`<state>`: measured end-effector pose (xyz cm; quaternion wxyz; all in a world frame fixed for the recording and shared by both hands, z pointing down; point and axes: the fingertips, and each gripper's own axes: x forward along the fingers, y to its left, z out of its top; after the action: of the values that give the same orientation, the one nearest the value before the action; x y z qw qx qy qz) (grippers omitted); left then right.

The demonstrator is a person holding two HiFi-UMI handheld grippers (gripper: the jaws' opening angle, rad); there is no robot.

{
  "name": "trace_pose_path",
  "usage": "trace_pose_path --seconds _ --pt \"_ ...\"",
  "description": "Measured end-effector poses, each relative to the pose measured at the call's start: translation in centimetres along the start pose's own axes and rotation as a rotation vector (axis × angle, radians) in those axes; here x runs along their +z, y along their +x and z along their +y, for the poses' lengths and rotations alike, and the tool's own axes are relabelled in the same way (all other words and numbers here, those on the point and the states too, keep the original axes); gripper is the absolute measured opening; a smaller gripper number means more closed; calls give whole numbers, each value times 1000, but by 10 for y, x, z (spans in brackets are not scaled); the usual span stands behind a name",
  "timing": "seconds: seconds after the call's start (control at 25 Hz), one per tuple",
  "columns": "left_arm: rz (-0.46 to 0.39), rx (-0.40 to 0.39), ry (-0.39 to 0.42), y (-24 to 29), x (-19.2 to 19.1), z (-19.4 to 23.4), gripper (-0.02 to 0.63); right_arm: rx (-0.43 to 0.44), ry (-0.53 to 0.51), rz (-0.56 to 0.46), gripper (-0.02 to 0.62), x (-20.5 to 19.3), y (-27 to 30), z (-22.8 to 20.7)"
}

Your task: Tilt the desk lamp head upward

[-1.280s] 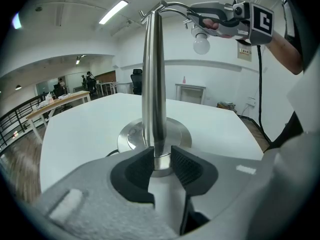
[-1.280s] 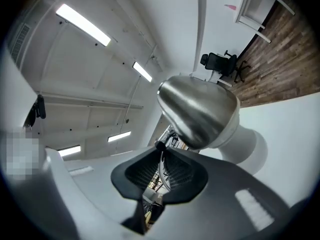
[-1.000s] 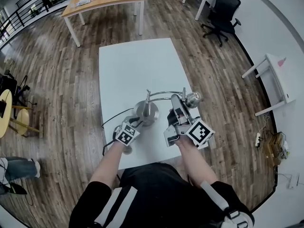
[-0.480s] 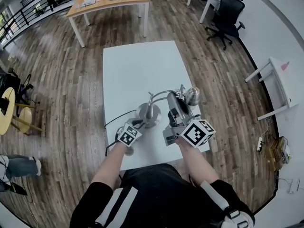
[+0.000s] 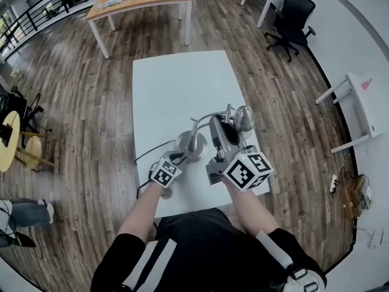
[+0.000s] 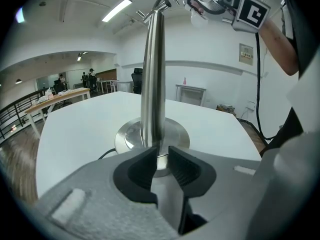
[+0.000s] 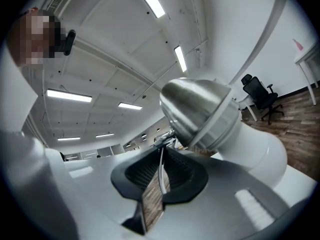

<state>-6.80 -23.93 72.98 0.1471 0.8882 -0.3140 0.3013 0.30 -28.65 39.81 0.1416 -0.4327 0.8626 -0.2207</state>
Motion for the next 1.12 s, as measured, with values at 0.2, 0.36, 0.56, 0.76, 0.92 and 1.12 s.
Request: trace_pose_path --seconds 0.2,0.36,0.56,0.76,0.92,1.12 --pt "1 -4 2 0 0 0 81 -4 -26 5 35 -1 1 2" --pt "8 -15 -6 2 -2 -2 81 -7 -53 16 35 0 5 6" --pt "8 -16 6 0 0 0 81 -13 -76 25 35 -1 7 9" --pt "4 -17 1 1 -1 -1 81 -21 -113 39 35 -3 11 14" --pt "6 -19 5 -1 -1 0 81 -23 -148 51 37 -4 15 19" --pt "12 -24 8 -1 2 -2 81 -26 -208 66 38 -3 19 23"
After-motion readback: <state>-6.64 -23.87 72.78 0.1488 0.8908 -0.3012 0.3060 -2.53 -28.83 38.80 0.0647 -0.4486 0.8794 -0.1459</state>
